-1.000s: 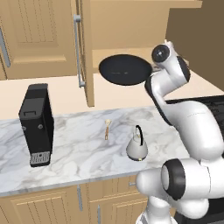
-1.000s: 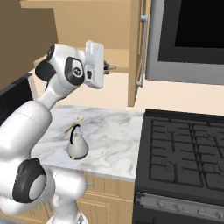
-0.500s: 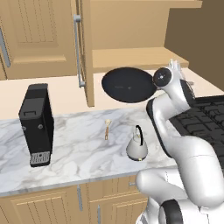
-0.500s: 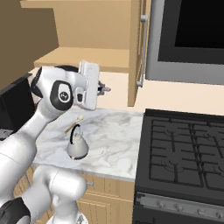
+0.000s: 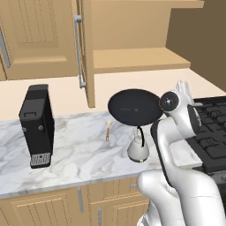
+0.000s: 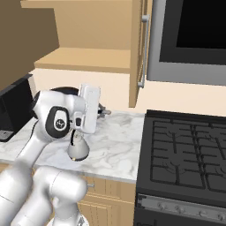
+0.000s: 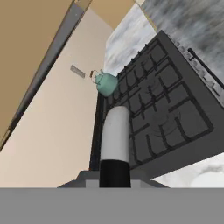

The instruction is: Pick the pan from the cabinet and place it on the stove. Then turn on the stove burner for the pan.

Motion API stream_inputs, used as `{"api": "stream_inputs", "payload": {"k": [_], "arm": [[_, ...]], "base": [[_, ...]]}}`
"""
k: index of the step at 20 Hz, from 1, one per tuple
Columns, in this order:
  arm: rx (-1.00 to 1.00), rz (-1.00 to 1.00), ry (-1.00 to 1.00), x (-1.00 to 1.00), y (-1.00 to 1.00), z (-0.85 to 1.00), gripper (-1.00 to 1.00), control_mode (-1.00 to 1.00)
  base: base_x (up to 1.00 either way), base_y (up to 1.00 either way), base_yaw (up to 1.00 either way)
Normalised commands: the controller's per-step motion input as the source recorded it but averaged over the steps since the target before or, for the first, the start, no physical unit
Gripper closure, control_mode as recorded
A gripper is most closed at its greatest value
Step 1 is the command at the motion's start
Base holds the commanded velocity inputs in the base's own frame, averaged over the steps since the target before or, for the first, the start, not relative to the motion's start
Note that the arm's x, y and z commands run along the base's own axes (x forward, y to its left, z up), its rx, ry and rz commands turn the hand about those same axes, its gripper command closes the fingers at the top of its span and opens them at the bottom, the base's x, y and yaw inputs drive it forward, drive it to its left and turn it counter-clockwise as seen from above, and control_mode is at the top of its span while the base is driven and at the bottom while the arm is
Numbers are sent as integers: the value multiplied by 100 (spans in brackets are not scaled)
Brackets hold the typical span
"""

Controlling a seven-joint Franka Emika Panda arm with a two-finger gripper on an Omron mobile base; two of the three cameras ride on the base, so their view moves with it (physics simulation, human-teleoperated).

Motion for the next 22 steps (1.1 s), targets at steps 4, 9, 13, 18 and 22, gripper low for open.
{"api": "stream_inputs", "payload": {"k": [4,9,13,18,22], "arm": [[2,0,2,-40,-44,-33,100,-100],[4,0,4,-37,-56,-28,100,-100],[4,0,6,-25,-57,-22,100,-100],[3,0,7,-16,-57,-16,100,-100],[3,0,4,-18,-58,-7,100,-100]], "base": [[0,0,0],[0,0,0],[0,0,0],[0,0,0],[0,0,0]]}}
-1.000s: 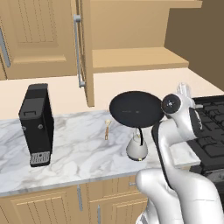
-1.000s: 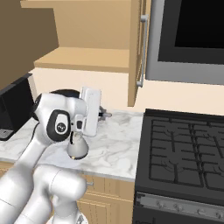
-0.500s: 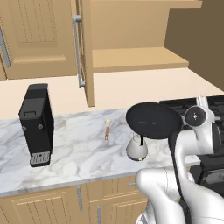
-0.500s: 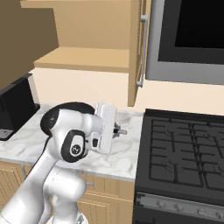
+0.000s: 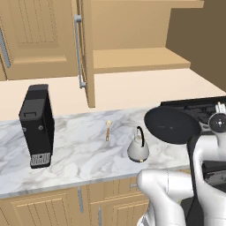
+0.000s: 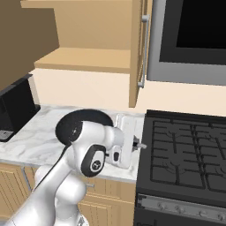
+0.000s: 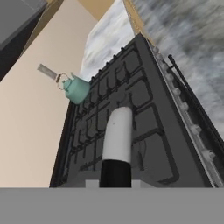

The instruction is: Pick the pan from the cabinet and place it on the stove. Then turn on the stove burner for the pan.

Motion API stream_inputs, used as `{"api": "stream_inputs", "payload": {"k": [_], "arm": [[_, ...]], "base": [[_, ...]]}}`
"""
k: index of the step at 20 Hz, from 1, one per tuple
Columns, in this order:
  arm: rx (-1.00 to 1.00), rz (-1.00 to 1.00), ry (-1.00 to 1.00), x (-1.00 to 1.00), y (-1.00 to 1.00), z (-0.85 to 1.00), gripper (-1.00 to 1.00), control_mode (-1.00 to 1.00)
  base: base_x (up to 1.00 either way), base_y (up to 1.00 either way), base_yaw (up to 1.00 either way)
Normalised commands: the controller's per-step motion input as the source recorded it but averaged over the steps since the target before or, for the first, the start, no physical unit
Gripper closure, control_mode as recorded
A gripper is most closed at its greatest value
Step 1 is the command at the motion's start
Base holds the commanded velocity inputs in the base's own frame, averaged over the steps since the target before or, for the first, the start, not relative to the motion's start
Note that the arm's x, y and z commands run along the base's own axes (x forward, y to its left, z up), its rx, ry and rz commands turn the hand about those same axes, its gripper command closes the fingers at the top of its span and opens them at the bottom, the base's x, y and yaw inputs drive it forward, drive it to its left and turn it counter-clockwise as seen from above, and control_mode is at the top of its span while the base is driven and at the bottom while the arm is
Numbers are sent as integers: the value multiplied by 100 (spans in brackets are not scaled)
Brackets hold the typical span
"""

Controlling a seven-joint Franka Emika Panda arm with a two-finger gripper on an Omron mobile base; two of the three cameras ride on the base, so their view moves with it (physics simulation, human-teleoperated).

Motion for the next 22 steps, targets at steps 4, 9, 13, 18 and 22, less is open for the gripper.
{"api": "stream_inputs", "payload": {"k": [4,9,13,18,22], "arm": [[3,0,3,-15,-60,-4,100,-100],[4,0,3,-17,-62,-4,100,-100],[3,0,2,-12,-65,0,100,-100],[1,0,6,-4,-66,-1,100,-100],[0,0,12,0,-65,-4,100,-100]], "base": [[0,0,0],[0,0,0],[0,0,0],[0,0,0],[0,0,0]]}}
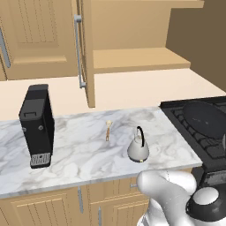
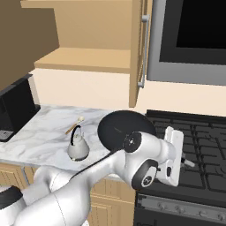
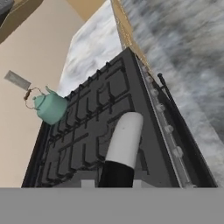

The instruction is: Pick the pan from the cabinet and place it on the stove. Then turn on the stove burner for the pan.

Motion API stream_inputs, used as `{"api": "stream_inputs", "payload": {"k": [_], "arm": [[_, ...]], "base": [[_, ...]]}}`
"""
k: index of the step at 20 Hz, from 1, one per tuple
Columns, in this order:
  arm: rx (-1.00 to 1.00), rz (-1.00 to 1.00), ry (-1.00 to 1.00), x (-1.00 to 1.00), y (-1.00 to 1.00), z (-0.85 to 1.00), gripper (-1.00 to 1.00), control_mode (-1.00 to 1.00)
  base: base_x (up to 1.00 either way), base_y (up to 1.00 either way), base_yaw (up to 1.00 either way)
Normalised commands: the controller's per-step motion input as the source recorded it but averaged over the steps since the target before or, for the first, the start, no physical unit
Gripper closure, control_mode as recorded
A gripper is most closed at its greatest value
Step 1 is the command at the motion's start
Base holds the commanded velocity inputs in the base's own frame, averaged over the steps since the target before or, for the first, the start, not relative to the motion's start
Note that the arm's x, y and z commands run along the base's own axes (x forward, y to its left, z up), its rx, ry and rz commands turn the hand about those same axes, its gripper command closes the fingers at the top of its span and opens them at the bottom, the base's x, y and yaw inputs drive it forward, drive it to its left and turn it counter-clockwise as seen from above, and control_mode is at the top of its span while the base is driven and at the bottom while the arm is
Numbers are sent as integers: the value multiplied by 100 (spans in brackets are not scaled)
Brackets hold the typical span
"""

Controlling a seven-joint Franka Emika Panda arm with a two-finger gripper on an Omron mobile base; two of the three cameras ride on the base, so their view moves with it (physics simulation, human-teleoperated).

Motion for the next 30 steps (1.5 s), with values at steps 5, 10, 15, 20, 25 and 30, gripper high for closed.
{"api": "stream_inputs", "payload": {"k": [5,10,15,20,25,30], "arm": [[0,0,10,0,-61,-9,100,-100],[0,0,-1,0,-31,-28,100,-100],[0,0,-4,1,-11,-29,100,-100],[0,-1,0,0,-38,-2,100,-100],[-3,-6,6,0,-34,-6,100,-100],[-9,-8,10,7,-3,-30,100,-100]], "base": [[0,0,0],[0,0,0],[0,0,0],[0,0,0],[0,0,0],[0,0,0]]}}
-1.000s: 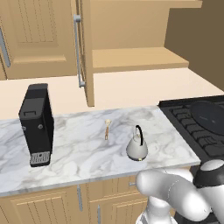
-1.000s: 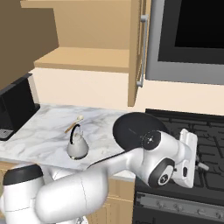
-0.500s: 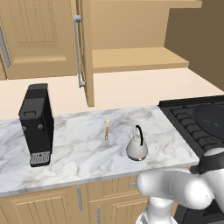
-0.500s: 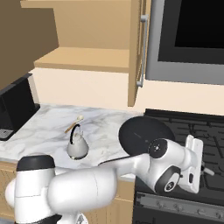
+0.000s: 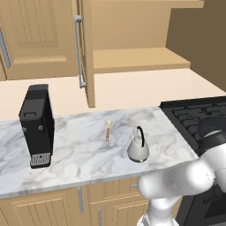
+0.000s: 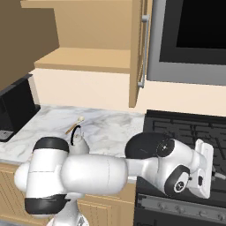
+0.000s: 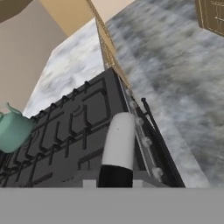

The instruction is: Pick the pan from the cabinet and place it on the stove. Then turn on the stove burner for the pan.

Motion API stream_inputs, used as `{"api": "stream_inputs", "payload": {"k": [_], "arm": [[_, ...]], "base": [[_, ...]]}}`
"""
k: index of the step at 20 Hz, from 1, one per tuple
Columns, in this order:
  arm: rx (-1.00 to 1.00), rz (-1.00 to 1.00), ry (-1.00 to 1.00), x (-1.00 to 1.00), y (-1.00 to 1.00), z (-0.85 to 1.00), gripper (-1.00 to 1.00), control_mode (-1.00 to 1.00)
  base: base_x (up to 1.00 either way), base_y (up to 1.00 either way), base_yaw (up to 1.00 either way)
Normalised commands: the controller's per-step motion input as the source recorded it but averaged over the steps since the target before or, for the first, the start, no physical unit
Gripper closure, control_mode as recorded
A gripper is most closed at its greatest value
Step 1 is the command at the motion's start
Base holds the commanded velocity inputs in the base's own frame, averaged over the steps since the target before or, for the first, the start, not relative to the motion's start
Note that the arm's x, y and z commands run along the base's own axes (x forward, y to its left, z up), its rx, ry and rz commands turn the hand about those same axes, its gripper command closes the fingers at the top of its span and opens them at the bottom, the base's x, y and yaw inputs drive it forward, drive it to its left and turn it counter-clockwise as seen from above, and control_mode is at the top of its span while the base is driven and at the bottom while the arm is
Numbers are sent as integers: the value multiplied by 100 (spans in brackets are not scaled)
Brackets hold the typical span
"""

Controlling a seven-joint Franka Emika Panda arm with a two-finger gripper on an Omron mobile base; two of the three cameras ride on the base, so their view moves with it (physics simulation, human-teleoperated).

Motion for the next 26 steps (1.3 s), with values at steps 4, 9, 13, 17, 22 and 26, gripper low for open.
{"api": "stream_inputs", "payload": {"k": [4,9,13,17,22,26], "arm": [[-10,-10,5,12,0,-27,100,-100],[-5,-13,0,6,0,-6,100,-100],[-2,-16,0,0,0,0,100,-100],[-3,-16,0,0,0,0,100,-100],[-2,-16,2,4,0,0,100,-100],[-2,-15,7,9,-6,0,100,-100]], "base": [[0,0,0],[0,0,0],[0,0,0],[0,0,0],[0,0,0],[0,0,0]]}}
